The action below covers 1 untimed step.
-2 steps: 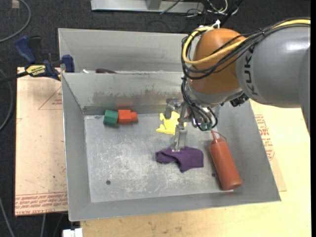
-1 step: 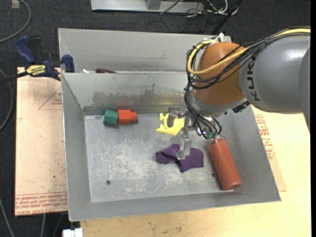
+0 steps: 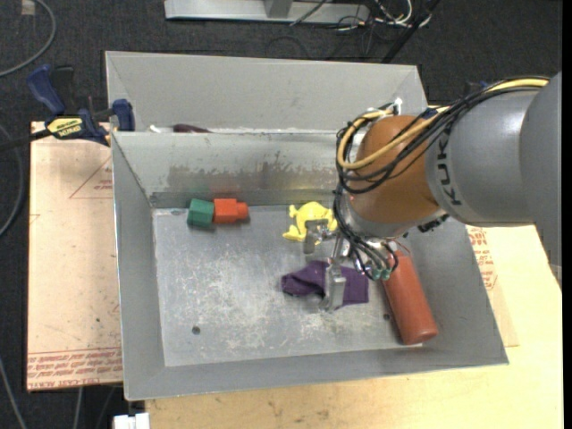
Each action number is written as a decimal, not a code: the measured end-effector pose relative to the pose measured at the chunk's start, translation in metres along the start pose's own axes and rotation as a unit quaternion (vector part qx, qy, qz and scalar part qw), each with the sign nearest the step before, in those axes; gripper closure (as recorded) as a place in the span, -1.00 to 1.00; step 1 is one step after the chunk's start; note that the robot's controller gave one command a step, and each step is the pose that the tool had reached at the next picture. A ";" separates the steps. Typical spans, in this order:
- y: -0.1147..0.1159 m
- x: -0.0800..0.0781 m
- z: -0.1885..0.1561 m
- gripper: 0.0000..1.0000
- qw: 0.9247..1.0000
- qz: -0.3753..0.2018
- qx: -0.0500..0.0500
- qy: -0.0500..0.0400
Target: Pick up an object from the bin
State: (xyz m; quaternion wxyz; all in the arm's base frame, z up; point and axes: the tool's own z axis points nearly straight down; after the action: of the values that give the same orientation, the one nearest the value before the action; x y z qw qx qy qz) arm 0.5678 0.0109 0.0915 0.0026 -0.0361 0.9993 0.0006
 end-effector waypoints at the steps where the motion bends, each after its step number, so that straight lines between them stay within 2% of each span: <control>1: -0.014 -0.007 0.021 1.00 0.997 0.081 -0.001 -0.002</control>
Offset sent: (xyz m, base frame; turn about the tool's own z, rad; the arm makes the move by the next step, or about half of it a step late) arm 0.0000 0.0000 0.0000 0.0000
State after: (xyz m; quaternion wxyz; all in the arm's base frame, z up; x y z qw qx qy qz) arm 0.5757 -0.0025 0.0706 0.0050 0.0447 0.9990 0.0021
